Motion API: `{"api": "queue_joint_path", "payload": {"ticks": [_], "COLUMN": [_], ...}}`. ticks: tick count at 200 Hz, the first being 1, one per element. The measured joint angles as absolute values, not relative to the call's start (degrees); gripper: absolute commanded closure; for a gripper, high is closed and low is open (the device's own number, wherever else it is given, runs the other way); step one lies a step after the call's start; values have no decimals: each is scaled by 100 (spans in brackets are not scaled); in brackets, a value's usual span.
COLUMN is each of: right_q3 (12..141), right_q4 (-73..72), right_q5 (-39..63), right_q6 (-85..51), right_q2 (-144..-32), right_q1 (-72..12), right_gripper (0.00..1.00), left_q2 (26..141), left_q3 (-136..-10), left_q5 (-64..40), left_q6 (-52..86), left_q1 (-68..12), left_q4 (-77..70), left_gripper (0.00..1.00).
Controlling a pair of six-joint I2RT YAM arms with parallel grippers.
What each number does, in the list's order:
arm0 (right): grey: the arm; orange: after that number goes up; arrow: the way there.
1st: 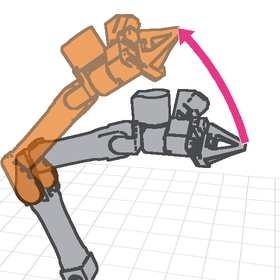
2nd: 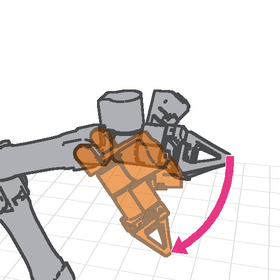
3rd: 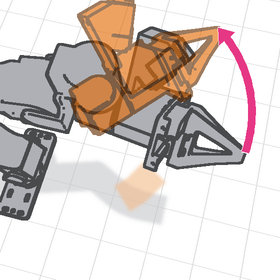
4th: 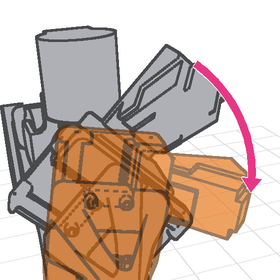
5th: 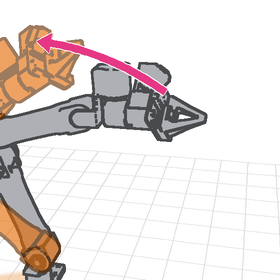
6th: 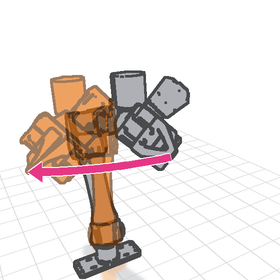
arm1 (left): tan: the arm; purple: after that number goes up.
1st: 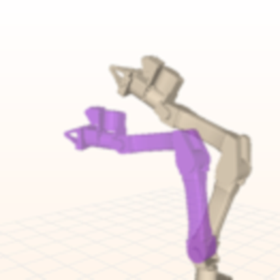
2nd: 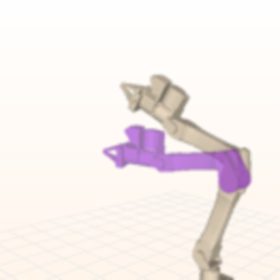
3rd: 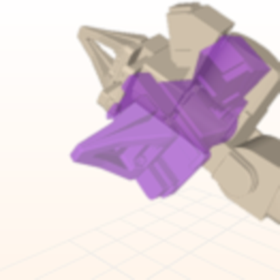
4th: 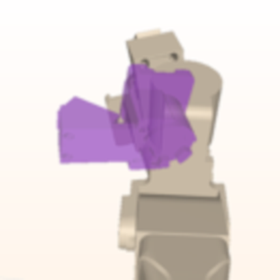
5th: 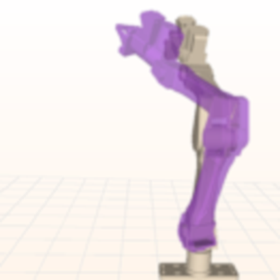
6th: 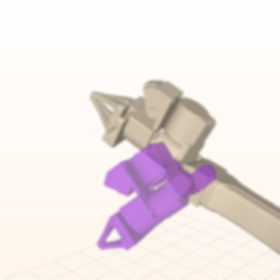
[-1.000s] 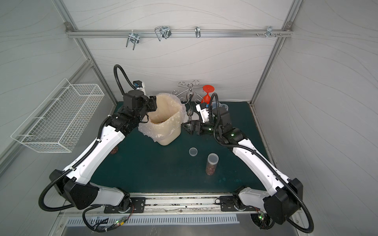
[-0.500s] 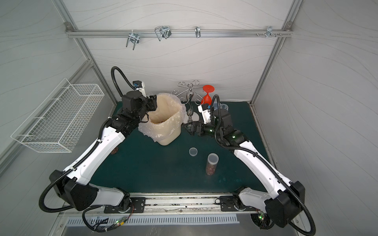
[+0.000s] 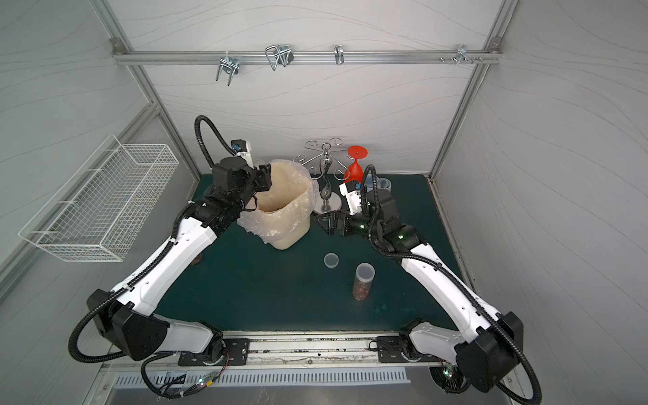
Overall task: Empty the moldy dried flower tea in the jars
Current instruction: Pour the moldy dried flower tea into the trash bin.
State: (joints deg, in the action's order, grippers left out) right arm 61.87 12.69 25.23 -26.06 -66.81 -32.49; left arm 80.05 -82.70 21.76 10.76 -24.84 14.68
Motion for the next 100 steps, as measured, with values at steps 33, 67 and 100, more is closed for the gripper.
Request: {"api": "queue_joint_path", "payload": {"ticks": [33,67,100], "right_q3": [6187,6187,6184], "right_q4": [1269,1278,1302], "right_q5": [2521,2517,2515], "right_q6": [-2589,-2582,-2558], "right_q2": [-6678,-6678,-6657], "right_q1": [-3247,-3245,-3232], "right_gripper": [1,1,1], "left_q2": [8005,8001,8001], "left_q3": [-8267,-8243,-8241], "left_q5": [2300,2628,2418], "left_q6": [985,733,996], "left_q1": [-2762,-2882,-2541], "left_q4": [1455,1356,1555], "left_gripper": [100,100,100]}}
